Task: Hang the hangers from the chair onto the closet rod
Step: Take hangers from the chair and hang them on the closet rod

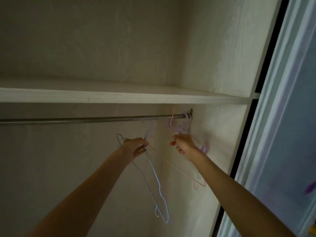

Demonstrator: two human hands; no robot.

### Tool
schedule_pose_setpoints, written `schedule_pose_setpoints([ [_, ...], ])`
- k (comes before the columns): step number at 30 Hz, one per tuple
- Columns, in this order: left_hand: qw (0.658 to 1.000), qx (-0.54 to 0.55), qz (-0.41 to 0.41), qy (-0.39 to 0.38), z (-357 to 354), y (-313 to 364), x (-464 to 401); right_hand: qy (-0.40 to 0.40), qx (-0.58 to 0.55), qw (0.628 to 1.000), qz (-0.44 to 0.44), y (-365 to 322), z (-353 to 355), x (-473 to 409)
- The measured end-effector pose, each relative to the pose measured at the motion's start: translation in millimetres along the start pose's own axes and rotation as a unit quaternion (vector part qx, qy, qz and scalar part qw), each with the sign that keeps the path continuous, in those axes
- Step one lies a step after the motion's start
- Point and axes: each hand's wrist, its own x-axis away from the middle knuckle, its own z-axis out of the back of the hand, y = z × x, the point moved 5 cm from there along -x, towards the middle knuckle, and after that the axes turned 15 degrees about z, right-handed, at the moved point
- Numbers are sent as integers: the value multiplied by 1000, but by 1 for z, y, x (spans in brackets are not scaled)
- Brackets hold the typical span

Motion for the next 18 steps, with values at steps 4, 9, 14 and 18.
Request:
schedule_pose_setpoints([
  [4, 1000, -7, 20, -1, -2, 1, -18, -25, 32, 999, -12, 13, -16, -28],
  [9, 999, 13, 37, -2, 5, 6, -33, -53, 101, 993, -9, 28, -25, -42],
  [14, 999, 10, 47, -4, 13, 19, -44, -135, 282, 949, 30, 31, -25, -37],
  [18, 998, -1, 53, -24, 15, 26, -51, -9, 432, 853, 292, -29, -23, -40],
])
